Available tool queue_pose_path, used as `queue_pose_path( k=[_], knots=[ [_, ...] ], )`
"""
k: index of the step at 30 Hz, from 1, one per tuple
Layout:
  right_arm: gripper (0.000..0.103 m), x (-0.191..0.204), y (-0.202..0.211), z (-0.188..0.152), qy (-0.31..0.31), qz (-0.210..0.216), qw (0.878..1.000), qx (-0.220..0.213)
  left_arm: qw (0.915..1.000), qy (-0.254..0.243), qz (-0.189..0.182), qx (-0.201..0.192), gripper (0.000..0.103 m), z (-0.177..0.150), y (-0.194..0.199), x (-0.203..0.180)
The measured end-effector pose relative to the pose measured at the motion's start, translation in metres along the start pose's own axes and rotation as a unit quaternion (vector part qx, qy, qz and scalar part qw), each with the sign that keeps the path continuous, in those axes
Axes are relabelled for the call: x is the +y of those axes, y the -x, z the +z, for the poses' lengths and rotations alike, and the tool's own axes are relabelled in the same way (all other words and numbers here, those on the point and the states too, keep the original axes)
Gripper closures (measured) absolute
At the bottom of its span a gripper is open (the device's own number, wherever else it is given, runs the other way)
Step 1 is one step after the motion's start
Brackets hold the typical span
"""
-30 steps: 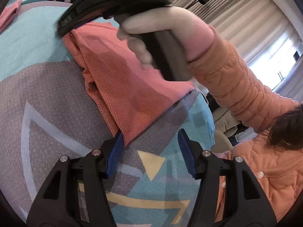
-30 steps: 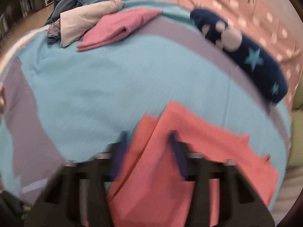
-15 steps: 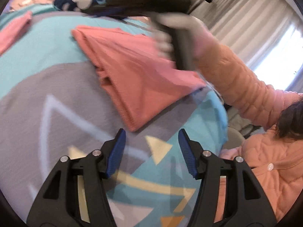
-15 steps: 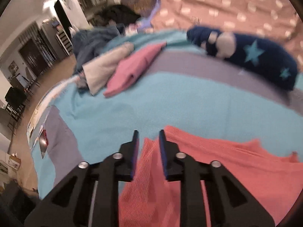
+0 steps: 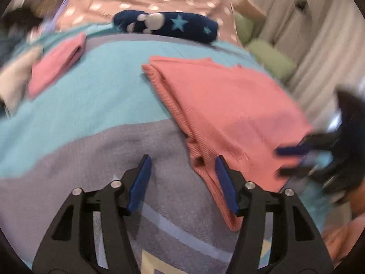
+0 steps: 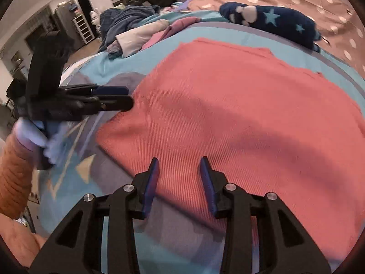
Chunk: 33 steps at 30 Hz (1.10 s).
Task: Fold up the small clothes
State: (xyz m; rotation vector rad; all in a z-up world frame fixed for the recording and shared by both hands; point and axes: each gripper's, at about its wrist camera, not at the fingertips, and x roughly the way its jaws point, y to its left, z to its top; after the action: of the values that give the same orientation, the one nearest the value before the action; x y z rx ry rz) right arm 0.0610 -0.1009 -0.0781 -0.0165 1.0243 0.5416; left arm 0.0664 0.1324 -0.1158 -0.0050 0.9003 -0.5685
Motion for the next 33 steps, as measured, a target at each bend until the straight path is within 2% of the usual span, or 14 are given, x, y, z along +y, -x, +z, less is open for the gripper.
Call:
queue_pose_path(
  k=[2, 7, 9, 11, 13, 15, 17, 19, 21, 24, 25, 27, 30, 33],
  knots=[
    [0.065, -0.015, 0.021, -0.003, -0.027, -0.013, 0.999, -0.028, 0.9999, -0.005, 0.013, 0.000, 0.042, 0.000, 0.005, -0.004],
    [0.062, -0.039, 0.028, -0.026, -0.055, -0.090, 0.994, -0.012, 0.9984, 0.040, -0.030, -0.028, 0.040, 0.001, 0.021, 0.006],
    [0.062, -0.026, 0.026, -0.030, -0.034, -0.084, 0.996, -0.013, 0.9971, 0.056, -0.039, -0.032, 0.038, 0.003, 0.021, 0.012],
    [0.057, -0.007, 0.023, -0.032, -0.001, -0.066, 0.998, -0.014, 0.9953, 0.072, -0.055, -0.034, 0.036, 0.005, 0.020, 0.014],
    [0.052, -0.003, 0.024, -0.041, 0.002, -0.054, 0.998, -0.012, 0.9931, 0.087, -0.070, -0.036, 0.036, 0.010, 0.013, 0.015],
    [0.052, -0.015, 0.020, -0.045, -0.021, -0.060, 0.998, -0.004, 0.9949, 0.085, -0.051, -0.020, 0.035, 0.011, -0.001, 0.014],
    [0.056, -0.037, 0.028, -0.054, -0.046, -0.070, 0.996, -0.016, 0.9983, 0.052, -0.021, -0.014, 0.035, 0.006, -0.010, 0.006],
    [0.058, -0.068, 0.048, -0.066, -0.098, -0.103, 0.989, -0.033, 0.9996, 0.028, -0.004, -0.009, 0.035, 0.005, -0.006, -0.002],
    [0.058, -0.096, 0.064, -0.079, -0.152, -0.123, 0.980, -0.040, 0.9999, 0.013, 0.001, -0.008, 0.035, 0.003, -0.006, -0.004],
    [0.063, -0.126, 0.082, -0.097, -0.225, -0.134, 0.964, -0.045, 0.9994, 0.031, -0.013, -0.010, 0.035, 0.005, -0.004, 0.002],
    [0.063, -0.122, 0.086, -0.095, -0.224, -0.149, 0.962, -0.048, 0.9990, 0.039, -0.018, -0.012, 0.035, 0.006, -0.003, 0.005],
    [0.063, -0.102, 0.086, -0.083, -0.179, -0.163, 0.968, -0.061, 0.9974, 0.062, -0.035, -0.016, 0.035, 0.011, -0.003, 0.011],
    [0.058, -0.046, 0.074, -0.055, -0.069, -0.118, 0.988, -0.078, 0.9944, 0.084, -0.059, -0.023, 0.035, 0.022, -0.003, 0.016],
    [0.048, 0.012, 0.054, -0.031, 0.032, -0.076, 0.992, -0.099, 0.9922, 0.097, -0.075, -0.024, 0.035, 0.034, -0.008, 0.020]
  ],
)
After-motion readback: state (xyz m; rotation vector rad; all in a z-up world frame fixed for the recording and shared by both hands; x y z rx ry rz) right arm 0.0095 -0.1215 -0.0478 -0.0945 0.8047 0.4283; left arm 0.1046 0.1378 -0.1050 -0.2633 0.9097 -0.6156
